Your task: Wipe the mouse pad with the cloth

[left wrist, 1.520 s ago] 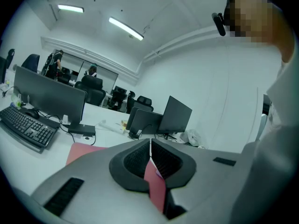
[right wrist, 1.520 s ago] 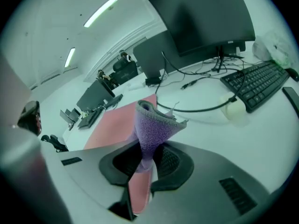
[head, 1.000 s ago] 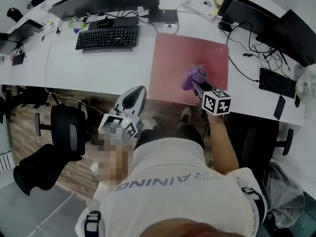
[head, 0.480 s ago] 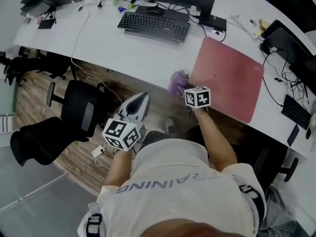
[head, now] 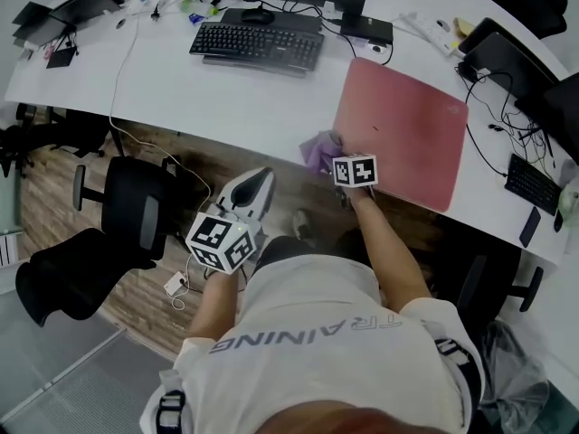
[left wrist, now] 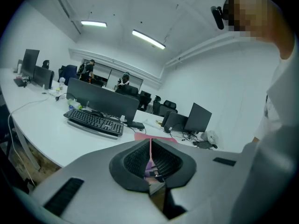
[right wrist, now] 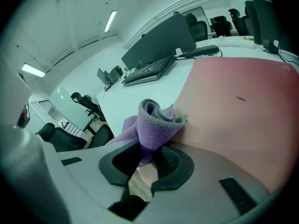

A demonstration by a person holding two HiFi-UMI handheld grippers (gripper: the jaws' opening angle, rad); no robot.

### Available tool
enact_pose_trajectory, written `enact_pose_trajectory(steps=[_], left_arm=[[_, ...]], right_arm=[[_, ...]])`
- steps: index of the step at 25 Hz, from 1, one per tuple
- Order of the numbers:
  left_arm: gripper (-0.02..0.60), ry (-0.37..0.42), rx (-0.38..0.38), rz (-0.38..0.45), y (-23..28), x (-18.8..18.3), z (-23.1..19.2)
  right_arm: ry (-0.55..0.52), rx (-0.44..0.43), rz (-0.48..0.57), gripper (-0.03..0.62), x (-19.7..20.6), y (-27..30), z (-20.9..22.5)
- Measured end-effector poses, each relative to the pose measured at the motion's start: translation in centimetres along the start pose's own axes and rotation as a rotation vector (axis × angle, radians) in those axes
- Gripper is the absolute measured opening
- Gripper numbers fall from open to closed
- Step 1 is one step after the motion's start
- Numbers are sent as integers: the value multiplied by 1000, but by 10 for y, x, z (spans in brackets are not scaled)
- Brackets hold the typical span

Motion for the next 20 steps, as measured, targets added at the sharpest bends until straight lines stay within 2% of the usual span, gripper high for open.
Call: enact_pose_trajectory(steps=[7,20], left_arm=[[38,14,35,-30,38,-7,42],[38,7,24,-7,81,-1,132]], right_arm=[[41,-20,-47,87,7,-23,27],[67,48,-89,96,44,-97,101]])
Point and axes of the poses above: the fingertips, and each gripper's own axes: y forward along the fingers, z to its right, x out of its underside, the point moved 9 cm from there along -y, backward along the fingers, and after that the axes turned 5 degrees about -z, right-handed, at the moved point
